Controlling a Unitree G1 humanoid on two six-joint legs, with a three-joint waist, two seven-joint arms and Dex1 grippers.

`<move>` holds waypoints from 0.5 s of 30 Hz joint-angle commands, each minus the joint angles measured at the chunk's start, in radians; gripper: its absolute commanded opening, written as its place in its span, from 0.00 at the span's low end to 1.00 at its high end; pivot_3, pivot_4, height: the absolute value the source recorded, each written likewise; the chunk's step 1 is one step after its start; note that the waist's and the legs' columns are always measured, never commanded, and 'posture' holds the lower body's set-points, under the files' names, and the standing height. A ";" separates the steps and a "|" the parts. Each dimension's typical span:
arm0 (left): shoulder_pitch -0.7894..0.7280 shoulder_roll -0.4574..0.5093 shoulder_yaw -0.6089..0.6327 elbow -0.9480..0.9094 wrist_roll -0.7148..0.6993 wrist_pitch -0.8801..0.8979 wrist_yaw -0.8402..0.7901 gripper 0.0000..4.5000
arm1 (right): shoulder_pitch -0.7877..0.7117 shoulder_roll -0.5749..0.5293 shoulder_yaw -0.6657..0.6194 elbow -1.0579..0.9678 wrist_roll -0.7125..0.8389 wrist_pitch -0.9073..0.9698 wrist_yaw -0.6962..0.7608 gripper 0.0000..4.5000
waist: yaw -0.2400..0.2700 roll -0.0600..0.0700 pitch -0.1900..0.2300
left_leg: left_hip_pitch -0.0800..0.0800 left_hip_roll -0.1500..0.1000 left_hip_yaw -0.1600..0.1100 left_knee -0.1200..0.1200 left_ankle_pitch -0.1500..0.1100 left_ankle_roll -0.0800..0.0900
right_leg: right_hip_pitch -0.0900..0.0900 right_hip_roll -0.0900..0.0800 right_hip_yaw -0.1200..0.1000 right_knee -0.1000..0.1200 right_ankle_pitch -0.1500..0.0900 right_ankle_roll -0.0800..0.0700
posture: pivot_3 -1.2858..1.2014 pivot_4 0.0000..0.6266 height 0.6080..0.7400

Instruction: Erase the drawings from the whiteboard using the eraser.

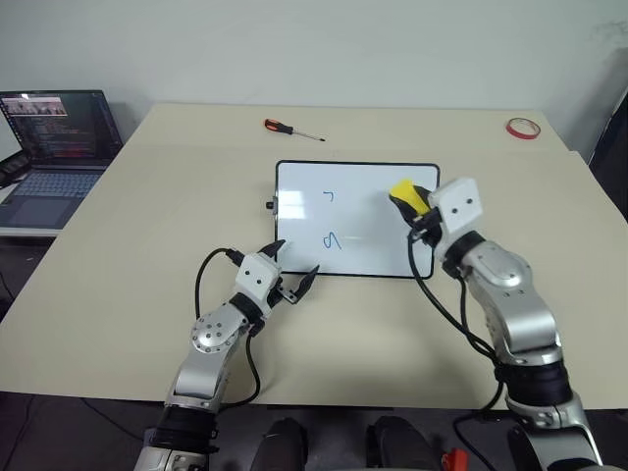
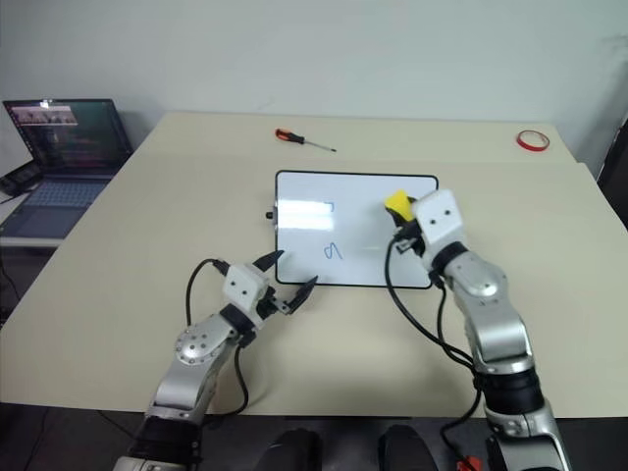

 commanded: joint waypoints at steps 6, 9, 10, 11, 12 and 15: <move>-0.032 -0.013 -0.009 -0.006 -0.012 0.005 -0.017 1.00 | -0.243 0.141 0.122 0.271 -0.050 -0.183 -0.007 0.26 | -0.003 0.000 0.000 | 0.000 0.000 0.000 0.000 0.000 0.000 | -0.001 0.000 0.000 0.001 0.000 0.000 | 0.52 0.24 1.00; -0.021 -0.012 -0.003 -0.017 -0.013 0.012 -0.013 1.00 | -0.294 0.157 0.166 0.418 -0.073 -0.220 0.031 0.26 | -0.002 0.000 0.000 | 0.000 0.000 0.000 0.000 0.000 0.000 | -0.001 0.000 -0.001 0.000 0.000 0.000 | 0.52 0.24 1.00; -0.014 -0.011 -0.003 -0.021 -0.012 0.012 -0.012 1.00 | -0.306 0.161 0.178 0.472 -0.077 -0.234 0.047 0.26 | -0.001 0.000 0.000 | 0.000 0.000 0.000 0.000 0.000 0.000 | -0.001 0.000 -0.001 0.000 0.000 0.000 | 0.52 0.24 1.00; -0.007 -0.011 -0.004 -0.028 -0.012 0.014 -0.010 1.00 | -0.319 0.158 0.193 0.529 -0.090 -0.249 0.062 0.26 | 0.001 0.000 0.000 | 0.000 0.000 0.000 0.000 0.000 0.000 | 0.000 0.000 -0.001 0.000 0.000 0.000 | 0.52 0.24 1.00; -0.002 -0.012 -0.005 -0.035 -0.011 0.016 -0.009 1.00 | -0.331 0.156 0.203 0.580 -0.100 -0.260 0.075 0.26 | 0.003 0.000 0.000 | 0.000 0.000 0.000 0.000 0.000 0.000 | 0.000 -0.001 -0.001 0.000 0.000 0.000 | 0.52 0.24 1.00; 0.007 -0.013 -0.007 -0.054 -0.008 0.024 -0.001 1.00 | -0.369 0.148 0.207 0.697 -0.130 -0.286 0.072 0.26 | 0.005 0.001 0.000 | 0.000 0.000 0.000 0.000 0.000 0.000 | -0.001 -0.001 0.000 0.000 0.000 0.000 | 0.52 0.24 1.00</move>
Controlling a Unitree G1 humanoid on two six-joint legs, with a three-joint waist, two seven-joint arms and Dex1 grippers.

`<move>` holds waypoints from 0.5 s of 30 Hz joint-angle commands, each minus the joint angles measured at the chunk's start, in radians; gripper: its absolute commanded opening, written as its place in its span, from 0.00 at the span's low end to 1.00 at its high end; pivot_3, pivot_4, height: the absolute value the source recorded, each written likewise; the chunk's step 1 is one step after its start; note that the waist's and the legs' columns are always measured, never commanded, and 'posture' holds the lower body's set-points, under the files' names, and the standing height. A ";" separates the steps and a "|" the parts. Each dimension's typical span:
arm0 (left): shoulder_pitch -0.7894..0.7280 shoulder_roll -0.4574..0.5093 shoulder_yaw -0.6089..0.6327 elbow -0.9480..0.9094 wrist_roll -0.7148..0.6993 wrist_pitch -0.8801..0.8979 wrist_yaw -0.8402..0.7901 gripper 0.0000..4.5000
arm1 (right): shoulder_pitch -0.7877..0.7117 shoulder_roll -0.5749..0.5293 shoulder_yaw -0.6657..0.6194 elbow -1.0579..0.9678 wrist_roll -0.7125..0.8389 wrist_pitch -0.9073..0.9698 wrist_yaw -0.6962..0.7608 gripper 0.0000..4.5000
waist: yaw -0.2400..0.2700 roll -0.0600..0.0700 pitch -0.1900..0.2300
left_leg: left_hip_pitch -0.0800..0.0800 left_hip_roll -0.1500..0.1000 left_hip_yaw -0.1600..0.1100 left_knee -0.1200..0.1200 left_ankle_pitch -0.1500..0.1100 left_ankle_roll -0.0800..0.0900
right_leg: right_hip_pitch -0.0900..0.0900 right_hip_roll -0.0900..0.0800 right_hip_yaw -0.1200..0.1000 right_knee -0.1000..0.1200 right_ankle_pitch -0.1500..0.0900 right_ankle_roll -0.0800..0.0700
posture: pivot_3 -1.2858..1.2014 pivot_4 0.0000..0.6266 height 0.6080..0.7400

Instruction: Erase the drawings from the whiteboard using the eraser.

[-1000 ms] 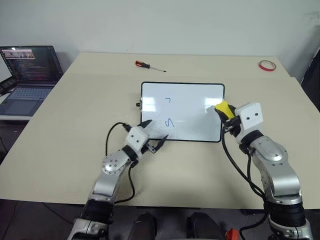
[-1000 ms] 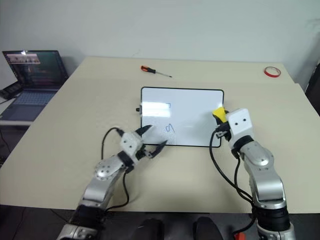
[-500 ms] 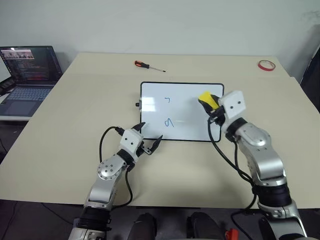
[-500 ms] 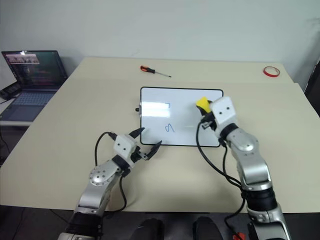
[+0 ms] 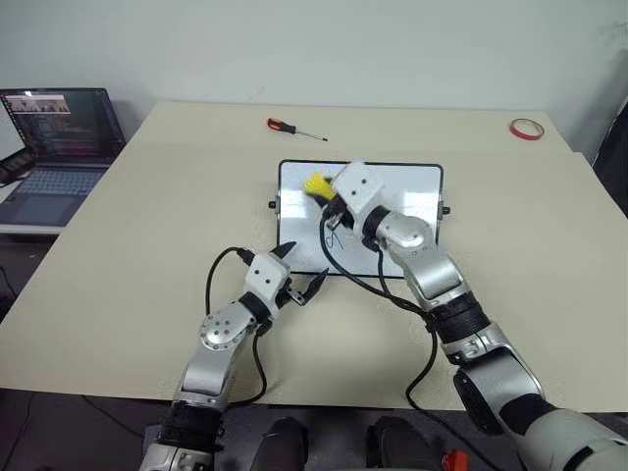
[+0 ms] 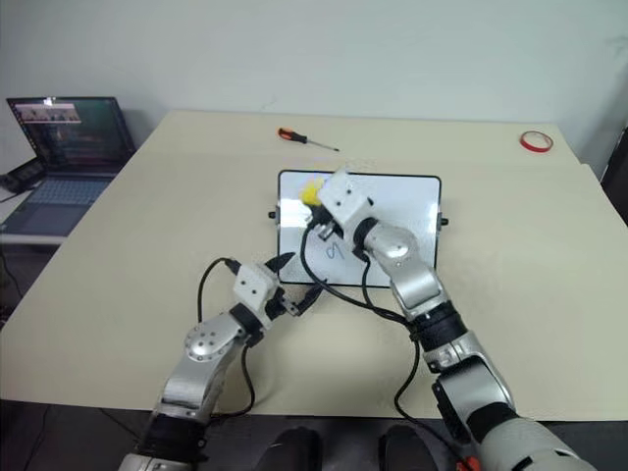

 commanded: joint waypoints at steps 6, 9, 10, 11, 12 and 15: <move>0.007 -0.003 0.009 -0.080 -0.004 0.015 0.023 1.00 | -0.102 -0.033 -0.039 0.170 -0.061 -0.057 -0.070 0.26 | 0.002 0.001 0.000 | 0.003 0.000 0.000 0.000 0.000 0.000 | 0.002 0.000 0.000 0.003 0.000 0.000 | 0.52 0.24 1.00; 0.012 -0.005 0.005 -0.086 -0.004 0.016 0.028 1.00 | -0.115 -0.046 -0.053 0.189 -0.075 -0.068 -0.118 0.26 | 0.006 0.001 0.000 | 0.003 0.000 -0.001 0.001 0.000 0.000 | 0.002 0.000 0.000 0.004 0.000 0.000 | 0.52 0.24 1.00; 0.011 -0.005 0.004 -0.084 -0.004 0.015 0.029 1.00 | -0.119 -0.049 -0.056 0.190 -0.079 -0.067 -0.129 0.26 | 0.007 0.001 0.000 | 0.003 0.000 -0.001 0.001 0.000 0.000 | 0.002 0.000 0.000 0.004 0.000 0.000 | 0.52 0.24 1.00; 0.007 -0.005 0.003 -0.080 -0.005 0.014 0.028 1.00 | -0.122 -0.053 -0.058 0.190 -0.084 -0.065 -0.139 0.26 | 0.008 0.001 0.000 | 0.003 0.000 -0.001 0.001 0.000 0.000 | 0.002 0.000 0.000 0.004 0.000 0.000 | 0.52 0.24 1.00; 0.004 -0.005 0.002 -0.077 -0.006 0.013 0.028 1.00 | -0.123 -0.057 -0.059 0.188 -0.086 -0.062 -0.146 0.26 | 0.008 0.000 0.000 | 0.003 0.000 -0.001 0.001 0.000 0.000 | 0.002 0.000 0.000 0.004 0.000 0.000 | 0.52 0.24 1.00; -0.008 -0.006 -0.002 -0.067 -0.006 0.007 0.022 1.00 | -0.111 -0.077 -0.059 0.177 -0.099 -0.048 -0.159 0.26 | 0.007 0.000 0.000 | 0.003 0.000 -0.001 0.001 0.000 0.000 | 0.002 0.000 0.000 0.004 0.000 0.000 | 0.52 0.24 1.00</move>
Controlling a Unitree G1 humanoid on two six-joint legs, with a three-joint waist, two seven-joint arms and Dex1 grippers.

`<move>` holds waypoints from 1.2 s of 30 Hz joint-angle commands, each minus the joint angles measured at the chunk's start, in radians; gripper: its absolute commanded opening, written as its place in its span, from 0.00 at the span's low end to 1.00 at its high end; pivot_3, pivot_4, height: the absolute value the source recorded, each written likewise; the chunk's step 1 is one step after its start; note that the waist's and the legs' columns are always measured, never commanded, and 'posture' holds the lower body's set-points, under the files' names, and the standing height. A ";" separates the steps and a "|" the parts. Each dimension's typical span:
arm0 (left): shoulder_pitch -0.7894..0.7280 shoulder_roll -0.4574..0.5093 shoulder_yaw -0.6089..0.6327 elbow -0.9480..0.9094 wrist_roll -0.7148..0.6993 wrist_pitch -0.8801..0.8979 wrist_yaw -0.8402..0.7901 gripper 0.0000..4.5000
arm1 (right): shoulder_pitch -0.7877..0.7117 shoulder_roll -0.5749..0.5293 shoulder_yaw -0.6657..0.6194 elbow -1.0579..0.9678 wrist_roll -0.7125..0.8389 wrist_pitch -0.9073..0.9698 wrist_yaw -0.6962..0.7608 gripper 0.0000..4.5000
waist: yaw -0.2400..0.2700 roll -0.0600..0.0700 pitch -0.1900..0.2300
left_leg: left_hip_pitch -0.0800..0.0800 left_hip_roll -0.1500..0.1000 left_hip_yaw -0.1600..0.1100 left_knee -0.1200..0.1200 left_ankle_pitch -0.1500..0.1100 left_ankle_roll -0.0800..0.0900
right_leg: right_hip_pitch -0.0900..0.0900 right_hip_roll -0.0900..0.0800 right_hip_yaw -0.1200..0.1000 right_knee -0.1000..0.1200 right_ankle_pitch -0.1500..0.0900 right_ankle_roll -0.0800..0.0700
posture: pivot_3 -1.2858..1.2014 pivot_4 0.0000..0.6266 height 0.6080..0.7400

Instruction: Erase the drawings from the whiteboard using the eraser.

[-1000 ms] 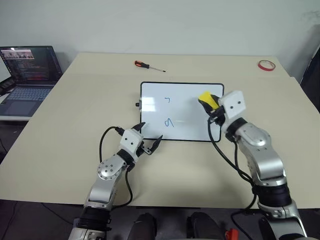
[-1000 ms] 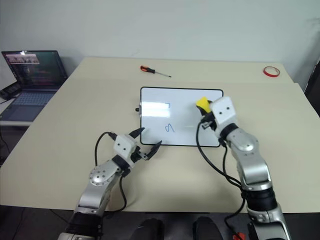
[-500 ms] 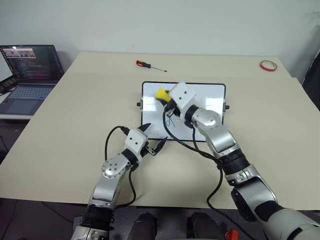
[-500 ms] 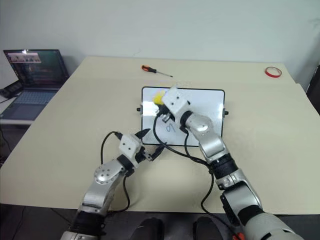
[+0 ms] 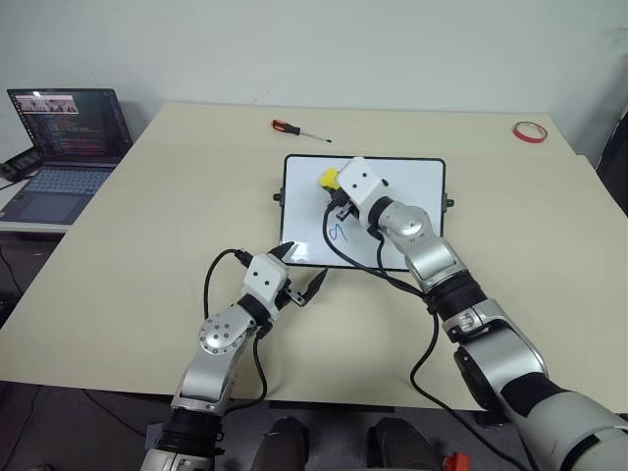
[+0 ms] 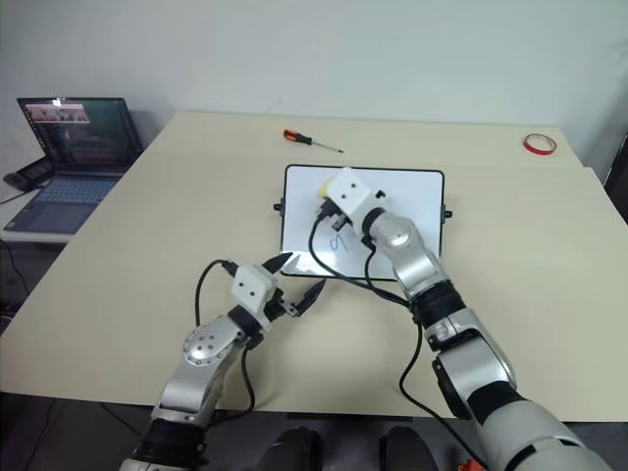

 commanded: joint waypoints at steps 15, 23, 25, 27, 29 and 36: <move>-0.041 0.001 0.003 0.002 -0.006 -0.026 -0.007 1.00 | 0.249 -0.065 0.061 -0.285 -0.043 0.148 0.156 0.26 | -0.008 0.000 -0.001 | 0.001 0.000 0.000 0.000 0.000 0.000 | 0.001 0.000 0.000 0.000 0.000 0.000 | 0.52 0.24 1.00; -0.032 0.007 0.011 -0.004 -0.005 -0.022 0.001 1.00 | 0.191 -0.075 0.021 -0.214 -0.051 0.129 0.123 0.26 | -0.008 0.000 -0.001 | 0.002 0.000 0.000 0.000 0.000 0.000 | 0.002 0.000 0.000 0.000 0.000 0.000 | 0.52 0.24 1.00; -0.028 0.006 0.010 -0.008 -0.004 -0.021 0.003 1.00 | 0.177 -0.072 0.003 -0.206 -0.044 0.119 0.100 0.26 | -0.007 0.000 -0.001 | 0.002 0.000 0.000 0.000 0.000 0.000 | 0.002 0.000 0.000 0.000 0.000 0.000 | 0.52 0.24 1.00; -0.021 0.005 0.008 -0.014 -0.005 -0.020 0.003 1.00 | 0.185 -0.070 -0.010 -0.236 -0.027 0.117 0.098 0.26 | -0.006 0.000 -0.001 | 0.002 0.000 0.000 0.000 0.001 0.000 | 0.002 0.000 0.000 0.001 0.000 -0.001 | 0.52 0.24 1.00; -0.017 0.004 0.006 -0.016 -0.005 -0.020 0.003 1.00 | 0.209 -0.069 -0.013 -0.278 -0.011 0.121 0.113 0.26 | -0.004 0.000 -0.001 | 0.002 0.000 0.000 0.000 0.001 0.000 | 0.002 0.000 0.000 0.002 0.000 -0.001 | 0.52 0.24 1.00; -0.006 0.002 -0.004 -0.038 -0.007 -0.010 -0.005 1.00 | 0.368 -0.103 -0.040 -0.576 0.048 0.206 0.176 0.26 | -0.002 0.000 -0.001 | -0.003 0.000 -0.001 -0.001 0.001 0.000 | -0.001 0.000 0.000 -0.003 0.000 -0.001 | 0.52 0.24 1.00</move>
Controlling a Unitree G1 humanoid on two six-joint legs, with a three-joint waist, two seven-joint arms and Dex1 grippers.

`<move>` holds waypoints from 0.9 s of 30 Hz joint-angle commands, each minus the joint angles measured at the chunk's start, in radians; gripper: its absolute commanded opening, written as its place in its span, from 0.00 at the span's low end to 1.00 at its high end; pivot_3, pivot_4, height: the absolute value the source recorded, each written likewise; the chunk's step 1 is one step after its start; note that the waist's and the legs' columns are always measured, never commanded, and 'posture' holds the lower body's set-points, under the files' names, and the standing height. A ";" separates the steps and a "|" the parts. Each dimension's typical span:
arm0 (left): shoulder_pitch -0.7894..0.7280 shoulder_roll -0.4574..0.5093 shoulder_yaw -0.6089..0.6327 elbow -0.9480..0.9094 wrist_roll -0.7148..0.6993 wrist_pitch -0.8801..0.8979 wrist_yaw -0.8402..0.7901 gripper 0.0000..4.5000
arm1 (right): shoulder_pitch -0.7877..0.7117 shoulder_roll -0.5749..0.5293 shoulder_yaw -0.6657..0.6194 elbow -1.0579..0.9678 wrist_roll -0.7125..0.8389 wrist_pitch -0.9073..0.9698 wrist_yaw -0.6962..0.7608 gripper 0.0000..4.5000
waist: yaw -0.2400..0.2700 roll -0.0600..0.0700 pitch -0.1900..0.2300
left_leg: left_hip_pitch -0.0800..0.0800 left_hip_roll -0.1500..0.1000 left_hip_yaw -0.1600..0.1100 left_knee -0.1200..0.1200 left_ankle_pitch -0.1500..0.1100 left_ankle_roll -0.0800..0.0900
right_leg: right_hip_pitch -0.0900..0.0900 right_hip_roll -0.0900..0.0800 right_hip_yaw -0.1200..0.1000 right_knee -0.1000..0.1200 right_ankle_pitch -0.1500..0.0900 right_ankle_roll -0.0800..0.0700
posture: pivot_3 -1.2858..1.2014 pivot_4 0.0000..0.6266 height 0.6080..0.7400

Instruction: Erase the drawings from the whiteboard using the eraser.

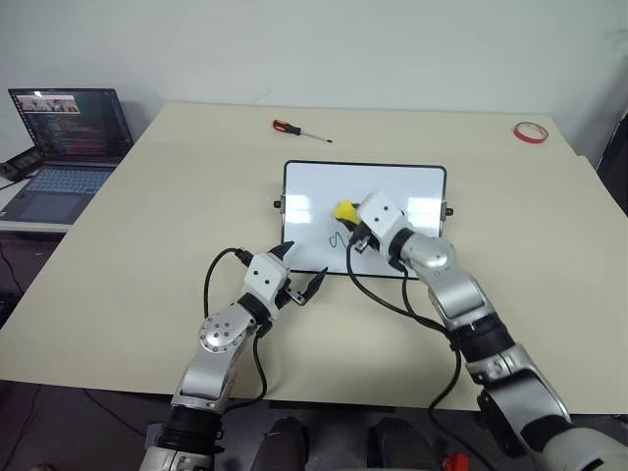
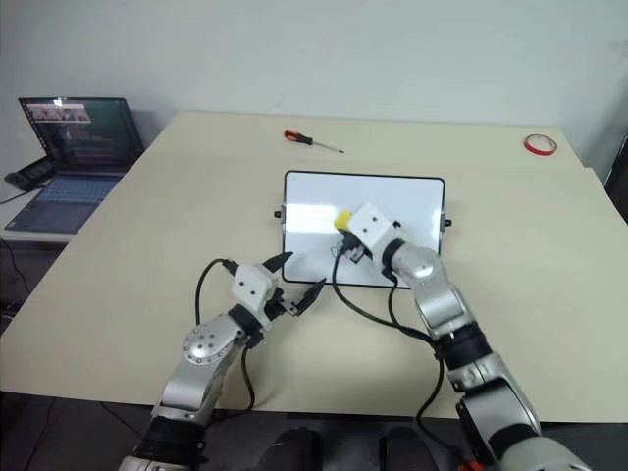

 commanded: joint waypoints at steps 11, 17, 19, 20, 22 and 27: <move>0.047 0.020 0.015 -0.093 -0.021 0.018 -0.009 1.00 | 0.233 -0.130 -0.179 -0.552 0.149 0.268 0.052 0.26 | -0.001 0.000 0.001 | -0.003 0.000 -0.001 -0.001 0.000 0.000 | -0.002 0.000 0.000 -0.002 0.000 0.000 | 0.52 0.24 1.00; 0.069 0.025 0.017 -0.100 -0.024 0.019 -0.010 1.00 | 0.347 -0.173 -0.193 -0.623 0.199 0.263 0.081 0.26 | -0.001 0.000 0.001 | -0.003 0.000 -0.001 -0.001 0.000 0.000 | -0.002 0.000 0.000 -0.002 0.000 0.000 | 0.52 0.24 1.00; 0.067 0.024 0.017 -0.099 -0.024 0.020 -0.010 1.00 | 0.373 -0.182 -0.190 -0.630 0.204 0.251 0.080 0.26 | 0.000 0.000 0.001 | -0.003 0.000 -0.001 -0.001 0.000 0.000 | -0.002 0.000 0.000 -0.002 0.000 0.000 | 0.52 0.24 1.00; 0.064 0.024 0.018 -0.098 -0.024 0.021 -0.010 1.00 | 0.376 -0.184 -0.187 -0.630 0.204 0.249 0.078 0.26 | 0.000 0.000 0.001 | -0.003 0.000 -0.001 -0.001 0.000 0.000 | -0.002 0.000 0.000 -0.002 0.000 0.000 | 0.52 0.24 1.00; 0.059 0.024 0.018 -0.097 -0.023 0.023 -0.010 1.00 | 0.371 -0.185 -0.182 -0.625 0.204 0.246 0.072 0.26 | -0.003 0.000 0.001 | -0.003 0.000 0.000 0.000 0.000 0.000 | -0.002 0.000 0.000 -0.002 0.000 0.000 | 0.52 0.24 1.00; 0.052 0.025 0.022 -0.093 -0.022 0.023 -0.009 1.00 | 0.340 -0.183 -0.172 -0.603 0.199 0.235 0.062 0.26 | -0.002 0.000 0.001 | -0.002 0.000 0.000 -0.001 0.000 0.000 | -0.001 0.001 0.000 -0.002 0.000 0.000 | 0.52 0.24 1.00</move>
